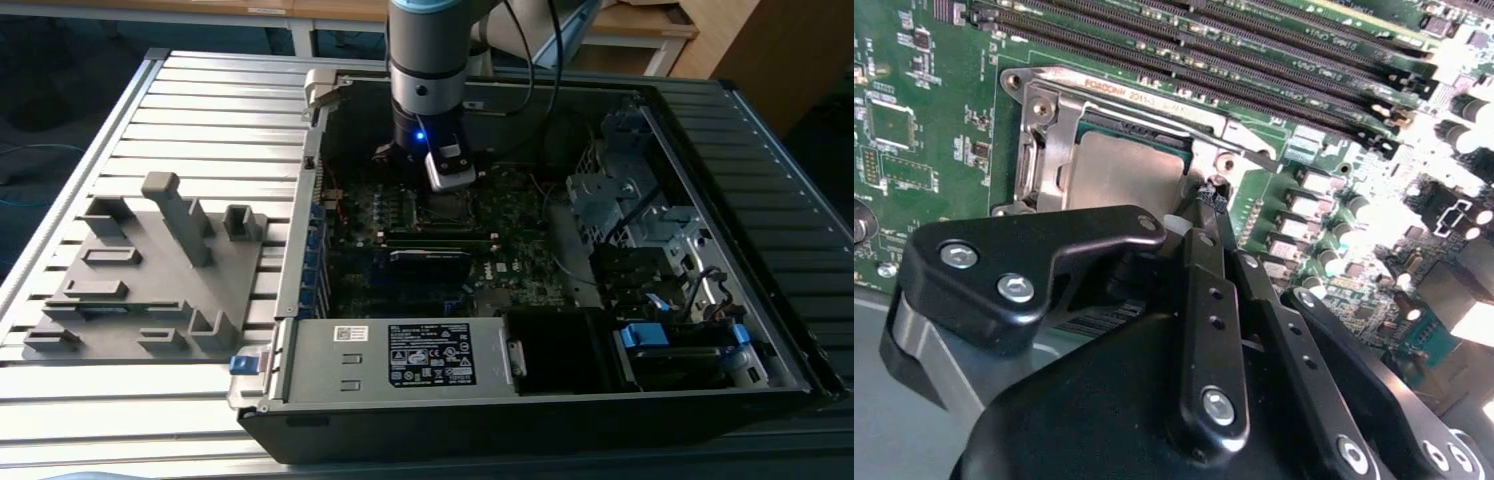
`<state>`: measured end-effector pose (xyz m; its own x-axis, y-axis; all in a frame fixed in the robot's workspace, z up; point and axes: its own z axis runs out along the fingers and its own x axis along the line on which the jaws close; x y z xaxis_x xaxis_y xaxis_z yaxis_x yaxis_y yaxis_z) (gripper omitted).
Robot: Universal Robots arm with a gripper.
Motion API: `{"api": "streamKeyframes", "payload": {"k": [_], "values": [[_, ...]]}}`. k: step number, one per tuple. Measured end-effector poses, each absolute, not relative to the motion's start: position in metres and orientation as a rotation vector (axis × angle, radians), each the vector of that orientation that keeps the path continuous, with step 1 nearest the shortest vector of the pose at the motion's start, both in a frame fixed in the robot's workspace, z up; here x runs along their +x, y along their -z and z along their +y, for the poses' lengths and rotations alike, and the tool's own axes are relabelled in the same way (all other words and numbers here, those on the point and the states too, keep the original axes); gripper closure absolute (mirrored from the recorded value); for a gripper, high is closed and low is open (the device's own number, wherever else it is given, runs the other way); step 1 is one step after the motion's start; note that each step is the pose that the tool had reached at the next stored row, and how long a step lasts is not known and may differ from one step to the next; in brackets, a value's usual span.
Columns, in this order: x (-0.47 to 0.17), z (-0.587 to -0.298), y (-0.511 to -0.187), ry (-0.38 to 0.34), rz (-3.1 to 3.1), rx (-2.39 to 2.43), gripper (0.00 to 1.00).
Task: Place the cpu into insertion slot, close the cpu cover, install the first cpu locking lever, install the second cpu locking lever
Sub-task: 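Close the cpu cover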
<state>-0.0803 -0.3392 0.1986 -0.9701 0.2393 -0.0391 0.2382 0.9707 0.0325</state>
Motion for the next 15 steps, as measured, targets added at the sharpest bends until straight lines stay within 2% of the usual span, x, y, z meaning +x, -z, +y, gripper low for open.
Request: {"api": "streamKeyframes", "payload": {"k": [15], "values": [[-0.076,-0.339,-0.218,-0.039,3.077,0.373,0.89]]}}
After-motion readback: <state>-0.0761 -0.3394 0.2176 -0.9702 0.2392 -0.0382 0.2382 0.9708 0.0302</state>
